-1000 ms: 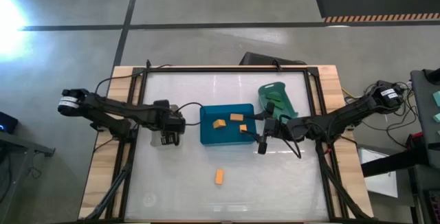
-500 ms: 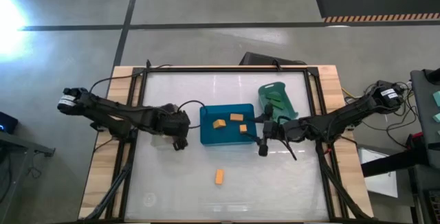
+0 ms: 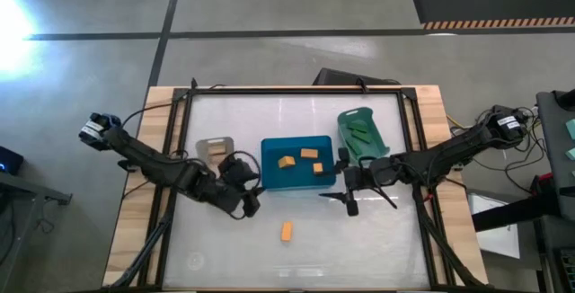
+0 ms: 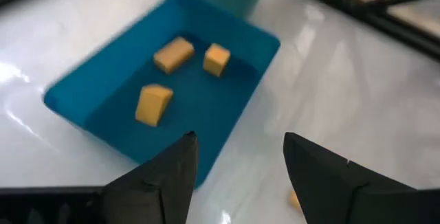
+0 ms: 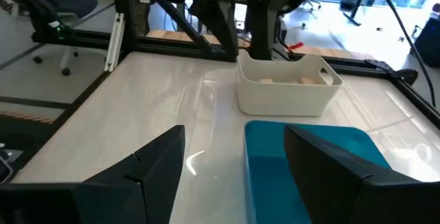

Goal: Sort & place blocks by color
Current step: Put the yellow block into the blue bin

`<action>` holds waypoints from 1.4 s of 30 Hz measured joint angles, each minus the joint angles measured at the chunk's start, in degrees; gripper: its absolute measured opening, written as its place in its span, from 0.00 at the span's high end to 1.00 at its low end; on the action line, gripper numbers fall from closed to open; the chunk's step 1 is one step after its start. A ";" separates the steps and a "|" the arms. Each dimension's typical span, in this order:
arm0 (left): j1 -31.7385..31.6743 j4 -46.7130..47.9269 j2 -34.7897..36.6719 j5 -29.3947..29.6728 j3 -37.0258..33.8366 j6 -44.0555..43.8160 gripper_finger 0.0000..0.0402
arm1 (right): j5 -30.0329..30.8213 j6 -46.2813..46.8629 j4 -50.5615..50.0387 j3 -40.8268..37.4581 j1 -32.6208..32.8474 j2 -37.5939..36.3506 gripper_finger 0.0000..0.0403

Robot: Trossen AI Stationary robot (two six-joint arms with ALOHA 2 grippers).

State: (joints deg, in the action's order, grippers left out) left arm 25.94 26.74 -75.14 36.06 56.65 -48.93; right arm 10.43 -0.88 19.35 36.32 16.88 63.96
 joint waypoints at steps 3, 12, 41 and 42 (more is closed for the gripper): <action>2.23 -4.44 -0.48 7.36 -0.10 0.20 0.51 | -0.06 0.34 -1.47 1.04 0.11 1.06 0.42; 3.43 -10.08 -0.36 16.80 -0.93 5.26 0.51 | -8.19 -7.36 -11.40 13.46 1.11 15.01 0.44; 3.41 -10.40 -0.37 16.97 -1.64 6.32 0.51 | -27.61 -30.08 -32.30 45.80 -1.15 50.91 0.44; 3.41 -10.44 -0.37 16.96 -1.65 6.32 0.51 | -27.60 -30.22 -32.85 46.30 -1.32 51.61 0.44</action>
State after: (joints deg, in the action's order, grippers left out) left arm 29.34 16.30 -75.50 53.02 55.00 -42.61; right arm -17.17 -31.10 -13.49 82.62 15.57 115.57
